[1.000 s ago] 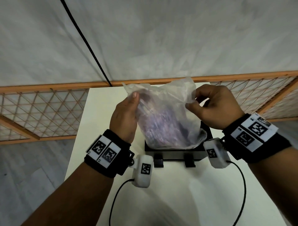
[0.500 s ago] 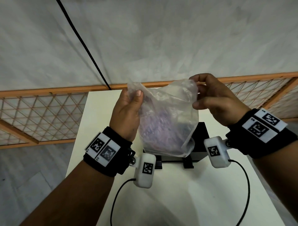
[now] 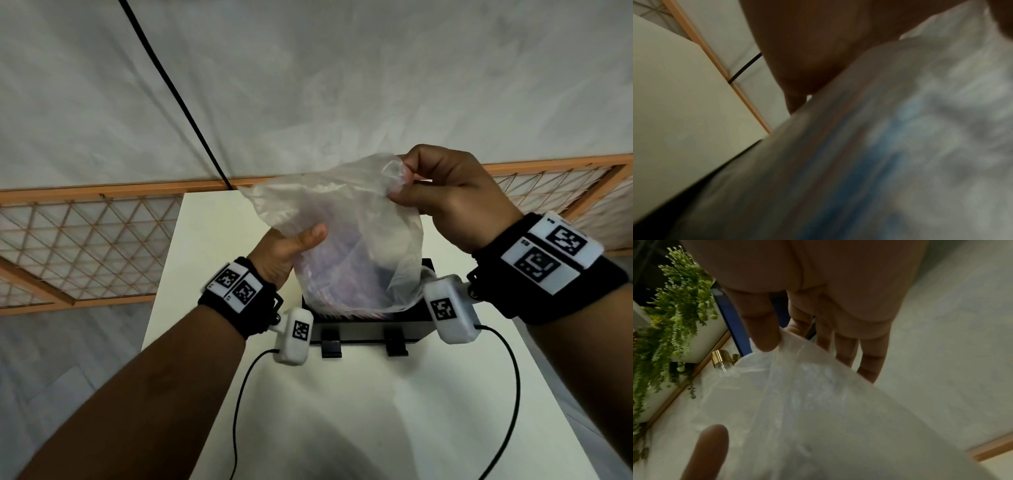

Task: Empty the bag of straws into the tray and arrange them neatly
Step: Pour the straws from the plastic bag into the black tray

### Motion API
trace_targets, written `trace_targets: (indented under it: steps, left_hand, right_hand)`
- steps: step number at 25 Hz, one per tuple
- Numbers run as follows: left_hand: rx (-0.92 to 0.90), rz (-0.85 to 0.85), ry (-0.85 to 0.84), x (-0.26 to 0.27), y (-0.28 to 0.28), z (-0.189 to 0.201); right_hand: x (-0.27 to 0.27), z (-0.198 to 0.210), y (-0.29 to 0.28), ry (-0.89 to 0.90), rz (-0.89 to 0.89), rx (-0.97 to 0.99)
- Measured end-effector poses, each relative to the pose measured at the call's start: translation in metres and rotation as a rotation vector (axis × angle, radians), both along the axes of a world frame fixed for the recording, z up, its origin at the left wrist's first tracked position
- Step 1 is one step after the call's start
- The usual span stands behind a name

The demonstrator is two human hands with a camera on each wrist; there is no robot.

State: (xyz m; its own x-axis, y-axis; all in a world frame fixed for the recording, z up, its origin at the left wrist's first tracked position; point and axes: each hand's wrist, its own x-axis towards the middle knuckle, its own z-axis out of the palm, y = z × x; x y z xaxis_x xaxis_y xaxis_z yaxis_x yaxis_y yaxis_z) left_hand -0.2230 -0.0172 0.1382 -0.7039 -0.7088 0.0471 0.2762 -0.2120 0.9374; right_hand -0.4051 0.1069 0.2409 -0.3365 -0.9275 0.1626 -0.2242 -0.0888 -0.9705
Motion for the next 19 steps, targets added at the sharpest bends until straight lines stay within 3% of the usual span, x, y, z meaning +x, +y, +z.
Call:
trace_targets:
  steps: [6,10,13,15,17,19]
  left_hand:
    - [0.105,-0.035,-0.064,-0.015,0.006,-0.008]
    - [0.055,0.067,-0.237,-0.026,0.0,-0.011]
    - [-0.022,0.021,-0.366,-0.024,-0.002,-0.009]
    - [-0.049,-0.003,-0.245,-0.019,-0.004,-0.006]
    - [0.037,0.032,-0.036,-0.015,-0.01,0.001]
    - [0.077,0.058,0.065,-0.015,-0.015,0.009]
  right_hand:
    - [-0.002,-0.006,-0.004,0.107,-0.069,0.024]
    - [-0.008,-0.014,-0.005,0.125,-0.098,0.046]
    - [-0.008,-0.019,-0.006,0.127,-0.084,0.098]
    - [-0.01,-0.018,-0.006,0.117,-0.081,0.119]
    - [-0.01,-0.013,-0.006,0.114,-0.072,0.132]
    - [-0.009,-0.009,-0.006,0.118,-0.077,0.103]
